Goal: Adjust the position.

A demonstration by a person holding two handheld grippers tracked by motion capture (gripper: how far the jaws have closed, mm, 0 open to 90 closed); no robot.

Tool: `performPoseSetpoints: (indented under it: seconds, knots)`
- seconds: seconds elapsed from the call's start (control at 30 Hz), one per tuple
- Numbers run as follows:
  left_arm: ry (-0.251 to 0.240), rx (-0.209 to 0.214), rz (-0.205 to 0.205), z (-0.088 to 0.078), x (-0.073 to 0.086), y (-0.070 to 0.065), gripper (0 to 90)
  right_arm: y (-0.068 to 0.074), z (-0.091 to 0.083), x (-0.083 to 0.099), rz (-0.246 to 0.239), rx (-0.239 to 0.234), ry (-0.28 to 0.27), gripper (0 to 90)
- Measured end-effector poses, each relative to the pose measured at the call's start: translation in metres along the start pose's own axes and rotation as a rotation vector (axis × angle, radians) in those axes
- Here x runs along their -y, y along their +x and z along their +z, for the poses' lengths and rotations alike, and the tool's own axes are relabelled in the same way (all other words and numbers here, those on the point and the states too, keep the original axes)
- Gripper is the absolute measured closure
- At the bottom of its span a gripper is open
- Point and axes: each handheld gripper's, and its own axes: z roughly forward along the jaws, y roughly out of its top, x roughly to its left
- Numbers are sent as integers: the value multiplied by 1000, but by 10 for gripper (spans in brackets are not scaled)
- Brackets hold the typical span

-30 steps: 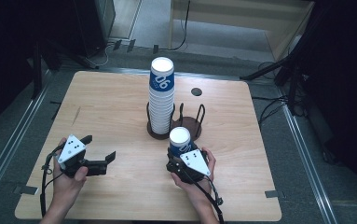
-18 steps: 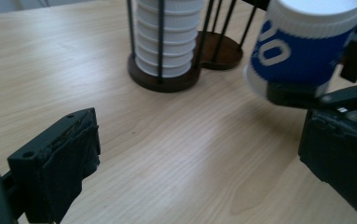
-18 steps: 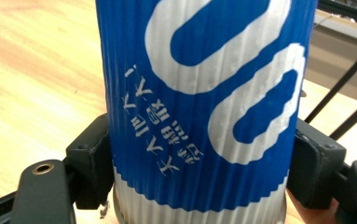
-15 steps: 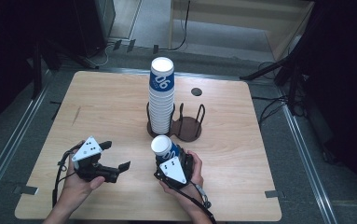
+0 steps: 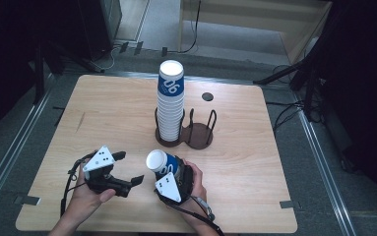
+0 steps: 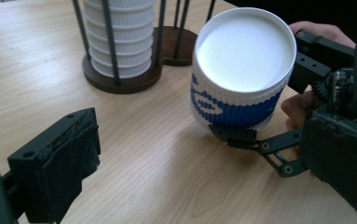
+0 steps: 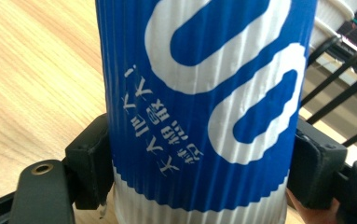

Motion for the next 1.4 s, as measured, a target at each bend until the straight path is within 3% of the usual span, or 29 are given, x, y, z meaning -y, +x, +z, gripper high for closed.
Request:
performPoseSetpoints:
  seconds: [0.57, 0.63, 0.83, 1.07, 1.27, 1.4]
  knots:
    - [52, 96, 62, 13, -4, -14, 11, 14, -9, -2, -113, -50, -76, 216]
    - [47, 81, 72, 13, -3, -15, 64, 15, -10, -3, -130, -61, -90, 215]
    - [55, 93, 78, 14, -3, -15, 130, 17, -11, -3, -142, -79, -109, 213]
    - [81, 121, 89, 16, -2, -16, 149, 21, -14, -3, -168, -132, -140, 212]
    - [125, 125, 78, 21, 0, -15, 226, 22, -14, -3, -179, -152, -135, 207]
    - [124, 121, 76, 22, 1, -15, 249, 25, -12, -3, -184, -130, -107, 165]
